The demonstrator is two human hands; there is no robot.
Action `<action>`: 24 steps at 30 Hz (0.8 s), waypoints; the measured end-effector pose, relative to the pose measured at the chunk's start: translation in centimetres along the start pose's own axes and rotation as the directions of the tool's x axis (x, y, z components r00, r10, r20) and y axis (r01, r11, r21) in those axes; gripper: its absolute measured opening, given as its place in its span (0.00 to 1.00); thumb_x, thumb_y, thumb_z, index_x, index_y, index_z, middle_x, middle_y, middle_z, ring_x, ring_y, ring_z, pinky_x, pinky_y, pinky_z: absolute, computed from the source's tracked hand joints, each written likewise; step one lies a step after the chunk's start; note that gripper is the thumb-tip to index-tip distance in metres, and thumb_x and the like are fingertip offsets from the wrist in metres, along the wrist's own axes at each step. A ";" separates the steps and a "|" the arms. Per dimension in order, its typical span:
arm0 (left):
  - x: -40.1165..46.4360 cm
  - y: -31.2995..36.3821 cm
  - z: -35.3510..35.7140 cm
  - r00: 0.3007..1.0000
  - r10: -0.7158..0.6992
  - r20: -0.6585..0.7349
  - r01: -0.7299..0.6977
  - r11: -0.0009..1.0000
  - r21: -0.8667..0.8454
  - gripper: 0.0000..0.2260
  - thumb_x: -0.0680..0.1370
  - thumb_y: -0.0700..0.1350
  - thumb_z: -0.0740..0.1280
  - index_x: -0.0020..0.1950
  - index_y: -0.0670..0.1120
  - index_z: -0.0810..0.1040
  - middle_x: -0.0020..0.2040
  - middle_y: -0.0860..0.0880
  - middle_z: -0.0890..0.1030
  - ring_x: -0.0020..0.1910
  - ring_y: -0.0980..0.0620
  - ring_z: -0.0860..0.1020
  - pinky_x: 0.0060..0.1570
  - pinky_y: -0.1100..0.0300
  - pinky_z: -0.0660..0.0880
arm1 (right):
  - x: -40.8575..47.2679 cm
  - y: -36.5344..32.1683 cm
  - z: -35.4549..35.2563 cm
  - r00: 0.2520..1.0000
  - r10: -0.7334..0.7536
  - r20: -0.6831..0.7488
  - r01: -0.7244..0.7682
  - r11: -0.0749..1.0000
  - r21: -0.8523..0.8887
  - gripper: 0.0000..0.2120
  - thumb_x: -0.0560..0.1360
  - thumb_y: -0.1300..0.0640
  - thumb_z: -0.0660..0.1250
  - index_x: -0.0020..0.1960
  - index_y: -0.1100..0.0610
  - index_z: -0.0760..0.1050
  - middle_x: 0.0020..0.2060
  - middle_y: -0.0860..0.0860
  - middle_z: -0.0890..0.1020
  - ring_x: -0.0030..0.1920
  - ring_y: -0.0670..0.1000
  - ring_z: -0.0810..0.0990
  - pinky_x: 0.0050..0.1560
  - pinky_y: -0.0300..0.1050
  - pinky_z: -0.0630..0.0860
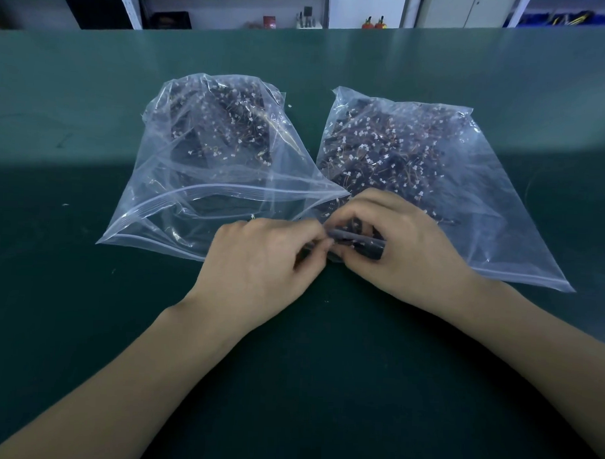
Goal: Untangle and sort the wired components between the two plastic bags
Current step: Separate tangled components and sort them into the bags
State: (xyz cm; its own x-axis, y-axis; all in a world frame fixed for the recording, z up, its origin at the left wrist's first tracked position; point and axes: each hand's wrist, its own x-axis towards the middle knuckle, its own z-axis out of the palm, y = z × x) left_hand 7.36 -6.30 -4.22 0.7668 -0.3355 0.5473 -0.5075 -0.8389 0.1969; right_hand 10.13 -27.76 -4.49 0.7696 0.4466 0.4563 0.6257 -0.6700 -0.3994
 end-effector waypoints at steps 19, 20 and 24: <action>0.4 -5.6 -1.9 0.872 -0.465 0.152 0.413 0.867 0.278 0.17 0.81 0.69 0.61 0.51 0.56 0.70 0.38 0.57 0.73 0.40 0.47 0.74 0.41 0.52 0.67 | -0.1 -0.2 -0.3 0.999 0.035 0.014 -0.035 0.999 0.005 0.17 0.72 0.66 0.73 0.56 0.50 0.84 0.51 0.45 0.80 0.43 0.36 0.72 0.50 0.45 0.76; 0.4 -5.7 -1.8 0.869 -0.466 0.169 0.415 0.870 0.267 0.18 0.80 0.70 0.61 0.52 0.56 0.72 0.39 0.57 0.76 0.41 0.47 0.75 0.41 0.52 0.68 | -0.1 -0.3 -0.3 1.000 0.010 0.010 -0.010 1.000 0.006 0.16 0.72 0.65 0.73 0.57 0.51 0.84 0.52 0.45 0.80 0.43 0.36 0.72 0.51 0.45 0.77; 0.3 -5.7 -1.5 0.887 -0.432 0.161 0.401 0.895 0.195 0.11 0.81 0.63 0.67 0.48 0.57 0.75 0.38 0.60 0.75 0.40 0.49 0.76 0.40 0.53 0.67 | -0.1 -0.7 -0.3 0.997 -0.081 -0.009 0.082 0.996 0.039 0.11 0.75 0.58 0.74 0.58 0.52 0.83 0.53 0.45 0.81 0.46 0.39 0.74 0.54 0.50 0.76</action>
State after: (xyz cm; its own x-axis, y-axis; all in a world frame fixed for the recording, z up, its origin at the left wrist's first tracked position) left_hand 9.92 -0.97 -3.91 0.9629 -0.0037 0.2697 -0.0700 -0.9690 0.2368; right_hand 9.55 -27.52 -4.07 0.7151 0.4943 0.4943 0.6908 -0.6081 -0.3912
